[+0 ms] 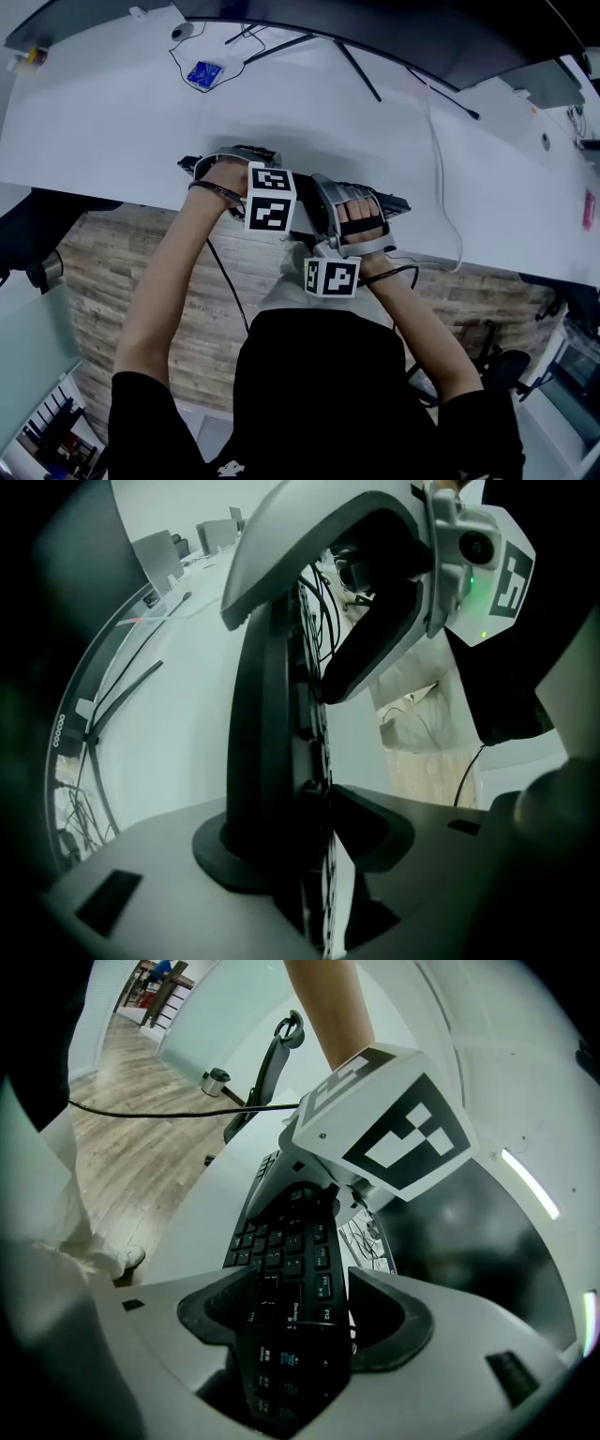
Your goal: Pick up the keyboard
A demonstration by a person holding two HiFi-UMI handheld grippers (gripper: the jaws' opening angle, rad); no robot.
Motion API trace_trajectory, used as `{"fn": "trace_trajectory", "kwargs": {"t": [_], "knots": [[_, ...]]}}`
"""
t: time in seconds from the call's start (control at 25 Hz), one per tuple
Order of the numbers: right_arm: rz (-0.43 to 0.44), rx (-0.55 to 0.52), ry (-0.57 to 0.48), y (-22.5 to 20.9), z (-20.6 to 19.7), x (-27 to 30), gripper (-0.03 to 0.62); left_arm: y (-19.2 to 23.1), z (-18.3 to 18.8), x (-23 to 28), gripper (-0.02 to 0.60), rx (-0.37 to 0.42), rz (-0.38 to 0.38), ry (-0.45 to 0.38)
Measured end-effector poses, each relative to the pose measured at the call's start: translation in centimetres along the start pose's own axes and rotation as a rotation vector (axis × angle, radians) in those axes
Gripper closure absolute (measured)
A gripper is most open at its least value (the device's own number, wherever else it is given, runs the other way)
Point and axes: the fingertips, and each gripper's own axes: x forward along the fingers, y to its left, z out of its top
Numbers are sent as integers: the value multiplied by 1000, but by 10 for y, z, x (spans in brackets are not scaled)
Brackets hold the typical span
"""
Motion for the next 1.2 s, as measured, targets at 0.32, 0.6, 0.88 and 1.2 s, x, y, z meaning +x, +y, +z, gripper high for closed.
{"fn": "trace_trajectory", "kwargs": {"t": [0.32, 0.6, 0.88, 1.2], "knots": [[25, 45, -60, -8, 17, -17, 284, -11, -4, -9, 503, -72, 4, -2], [-26, 180, -112, -49, 22, -35, 284, -18, -24, -19, 503, -237, 58, -10], [-77, 380, -184, -110, 26, -55, 284, -14, -35, -54, 503, -499, 180, -126], [-166, 520, -321, -180, 41, -85, 543, -7, -50, -112, 503, -735, 378, -249]]}}
